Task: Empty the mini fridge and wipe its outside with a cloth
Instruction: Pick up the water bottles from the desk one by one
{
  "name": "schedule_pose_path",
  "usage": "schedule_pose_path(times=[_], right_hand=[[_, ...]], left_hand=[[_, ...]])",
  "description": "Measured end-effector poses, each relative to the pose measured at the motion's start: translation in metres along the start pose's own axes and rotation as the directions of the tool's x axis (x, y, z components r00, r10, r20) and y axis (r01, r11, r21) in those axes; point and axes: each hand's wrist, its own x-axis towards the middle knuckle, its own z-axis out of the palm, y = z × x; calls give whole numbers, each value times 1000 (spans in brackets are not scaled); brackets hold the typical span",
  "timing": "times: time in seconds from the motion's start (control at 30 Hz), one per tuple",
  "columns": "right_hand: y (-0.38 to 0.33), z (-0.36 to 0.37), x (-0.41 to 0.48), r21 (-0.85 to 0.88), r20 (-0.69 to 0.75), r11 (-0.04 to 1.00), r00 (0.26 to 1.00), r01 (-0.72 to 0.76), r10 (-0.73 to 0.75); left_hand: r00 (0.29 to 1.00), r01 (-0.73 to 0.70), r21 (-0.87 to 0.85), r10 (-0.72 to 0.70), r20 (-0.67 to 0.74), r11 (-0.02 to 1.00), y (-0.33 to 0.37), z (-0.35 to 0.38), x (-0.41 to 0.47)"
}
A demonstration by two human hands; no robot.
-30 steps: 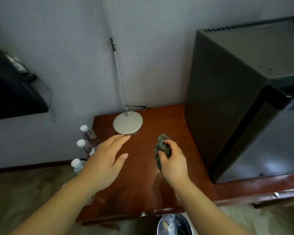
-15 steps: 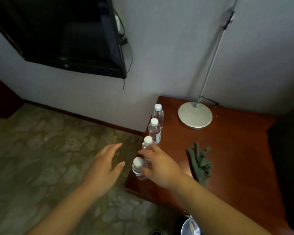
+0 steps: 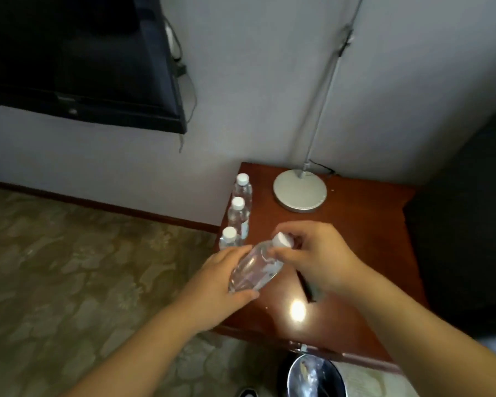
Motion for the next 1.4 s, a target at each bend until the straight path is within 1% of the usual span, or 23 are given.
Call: schedule_pose_path(times=[0.07,0.1,0.17,0.2,0.23,0.27,0.33,0.37,0.4,0.43,0.47,0.5,0.57,0.6,0.7,0.8,0.9,0.97,1.07,1.17,1.3,1.37,1.4], right_hand=[[-7,-48,-24,94,-82,994,994,-61,69],[-9,-74,-43,87,-133,992,986,-92,103],[-10,-114,-77,16,-216,989,965,-149,149],[-8,-137,-99,-45,-296,981,941,-186,165],[-5,-161,-123,-127,-399,965,903,-228,161],[-1,-184,-147,-226,-516,935,848,-273,123],[9,-229,-193,-417,-705,824,708,-383,-28],[17,-249,-213,-461,-760,762,646,-455,-74],[27,-267,-232,-468,-797,708,599,-530,-79],[38,-282,-249,-447,-822,664,568,-599,-41],[49,-292,-262,-414,-832,637,554,-650,25],[59,-299,-272,-384,-825,625,557,-679,98],[77,-304,-287,-362,-775,638,600,-679,198],[84,-306,-294,-385,-747,648,634,-657,198],[94,-316,-305,-484,-680,661,722,-574,129],[99,-323,-309,-508,-639,678,760,-532,118],[100,-324,-312,-443,-641,759,761,-476,103],[99,-329,-313,-386,-642,802,757,-456,121],[95,-329,-319,-364,-659,823,745,-436,104],[93,-319,-350,-310,-677,864,730,-396,92],[86,-327,-408,-148,-683,920,710,-363,170],[81,-338,-431,-54,-690,919,679,-391,249],[78,-342,-443,-38,-687,904,668,-427,287]], left_hand=[[993,-107,-53,109,34,993,38,11,22],[987,-153,-70,156,47,986,63,20,33],[974,-208,-104,215,67,973,104,33,50],[961,-250,-123,261,86,960,128,43,57],[949,-285,-133,299,98,949,151,54,63],[937,-313,-151,331,109,938,171,64,66],[917,-358,-191,383,112,914,210,82,68],[910,-377,-201,402,103,904,227,90,68],[903,-393,-214,419,93,894,243,97,66],[898,-407,-221,433,83,886,258,104,62],[895,-417,-230,442,66,879,272,112,58],[896,-421,-231,442,48,877,285,119,53],[907,-400,-242,419,29,884,307,134,43],[915,-384,-251,402,23,889,317,141,37],[936,-344,-259,351,-20,902,341,159,24],[949,-316,-269,308,-70,910,360,171,9],[954,-298,-286,277,-110,911,373,176,-5],[952,-304,-294,279,-124,906,379,176,-12],[949,-313,-276,291,-121,909,384,171,-18],[945,-328,-250,313,-97,911,386,164,-16],[918,-390,-240,396,-25,889,404,166,-9],[894,-422,-242,445,47,873,420,176,-5],[878,-440,-245,471,85,864,429,183,-2]])
